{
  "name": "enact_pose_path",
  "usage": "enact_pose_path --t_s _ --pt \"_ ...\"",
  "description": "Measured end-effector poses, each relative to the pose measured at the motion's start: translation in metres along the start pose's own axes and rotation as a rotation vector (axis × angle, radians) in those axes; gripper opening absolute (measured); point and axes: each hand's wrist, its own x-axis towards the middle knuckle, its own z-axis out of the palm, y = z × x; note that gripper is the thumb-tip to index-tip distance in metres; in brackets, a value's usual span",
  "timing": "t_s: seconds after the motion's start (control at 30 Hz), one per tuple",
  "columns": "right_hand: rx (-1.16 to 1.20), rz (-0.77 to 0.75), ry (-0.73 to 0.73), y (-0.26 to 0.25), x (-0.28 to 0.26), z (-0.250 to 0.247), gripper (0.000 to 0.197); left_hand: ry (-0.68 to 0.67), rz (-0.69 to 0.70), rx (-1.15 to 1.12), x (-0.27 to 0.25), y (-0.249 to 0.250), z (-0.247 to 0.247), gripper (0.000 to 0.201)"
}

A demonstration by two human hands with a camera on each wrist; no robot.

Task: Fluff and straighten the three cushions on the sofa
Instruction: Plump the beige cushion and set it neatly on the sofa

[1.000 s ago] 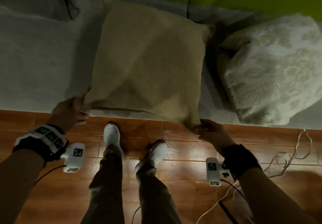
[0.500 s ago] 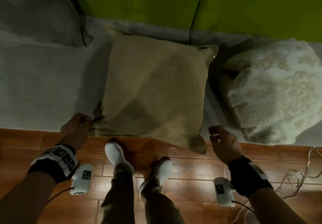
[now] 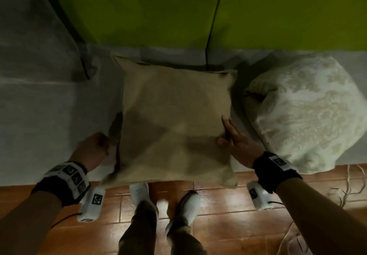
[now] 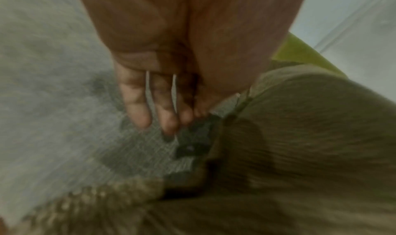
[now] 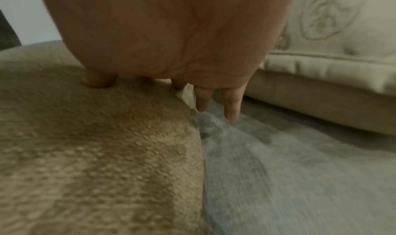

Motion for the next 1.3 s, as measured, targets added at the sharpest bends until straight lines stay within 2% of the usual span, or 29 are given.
enact_pose_path --t_s 0.03,0.1,0.17,0.23,0.27,0.3,0.37,0.43,0.5,0.57,0.63,0.67,0.73,0.77,0.83,0.9,1.0,1.1,1.13,1.2,1.23,1.3 --pt "0.070 0.034 0.041 0.002 -0.002 -0.004 0.073 0.101 0.010 0.021 0.008 0.002 -0.005 0.025" --pt "0.065 0.032 0.236 -0.003 -0.005 -0.011 0.075 0.245 0.125 -0.125 0.015 0.025 -0.018 0.043" --pt "-0.029 -0.021 0.401 -0.018 -0.003 -0.019 0.074 0.262 0.370 -0.196 0.012 0.064 -0.025 0.054" --pt "-0.081 -0.081 0.409 -0.043 0.004 -0.025 0.071 0.238 0.719 0.051 0.009 0.100 -0.018 0.055" --pt "-0.079 -0.113 0.369 -0.053 0.011 -0.025 0.071 0.203 0.812 0.220 0.014 0.111 -0.009 0.058" --pt "-0.052 -0.126 0.304 -0.057 0.020 -0.025 0.072 0.144 0.806 0.334 0.021 0.118 -0.001 0.066" --pt "0.082 -0.023 0.201 -0.055 0.032 -0.023 0.073 0.043 0.639 0.381 0.043 0.111 0.007 0.083" --pt "0.192 0.204 0.196 -0.036 0.034 -0.016 0.079 -0.023 0.434 0.253 0.060 0.098 0.006 0.094" --pt "0.258 0.358 0.173 -0.017 0.022 -0.007 0.084 -0.054 0.328 0.110 0.063 0.094 -0.001 0.109" --pt "0.286 0.400 0.171 -0.007 0.008 -0.001 0.097 -0.043 0.225 -0.041 0.060 0.092 -0.007 0.127" --pt "0.301 0.413 0.253 -0.003 0.004 -0.001 0.123 -0.029 0.034 -0.226 0.059 0.086 -0.014 0.138" --pt "0.313 0.381 0.289 -0.008 0.003 -0.005 0.126 -0.052 -0.028 -0.266 0.061 0.081 -0.018 0.141" --pt "0.447 0.323 0.299 -0.022 0.007 -0.012 0.109 -0.160 -0.004 -0.245 0.064 0.068 -0.021 0.143" --pt "0.548 0.331 0.263 -0.029 0.011 -0.015 0.103 -0.249 0.029 -0.231 0.062 0.067 -0.024 0.137" --pt "0.602 0.395 0.183 -0.041 0.020 -0.017 0.114 -0.430 0.057 -0.249 0.056 0.075 -0.027 0.119" --pt "0.557 0.438 0.134 -0.045 0.030 -0.017 0.123 -0.470 0.133 -0.213 0.054 0.082 -0.028 0.116" --pt "0.608 0.416 0.134 -0.054 0.033 -0.026 0.112 -0.477 0.230 -0.141 0.054 0.097 -0.034 0.102" --pt "0.659 0.346 0.232 -0.062 0.035 -0.047 0.125 -0.401 0.242 -0.211 0.048 0.117 -0.048 0.074" --pt "0.708 0.291 0.281 -0.066 0.036 -0.058 0.128 -0.369 0.268 -0.256 0.048 0.127 -0.053 0.077" --pt "0.776 0.141 0.339 -0.076 0.038 -0.087 0.127 -0.300 0.374 -0.296 0.049 0.156 -0.067 0.107" --pt "0.778 0.068 0.357 -0.081 0.041 -0.104 0.127 -0.249 0.422 -0.310 0.051 0.171 -0.075 0.114" --pt "0.740 -0.048 0.402 -0.092 0.049 -0.138 0.127 -0.126 0.470 -0.337 0.062 0.199 -0.089 0.106"
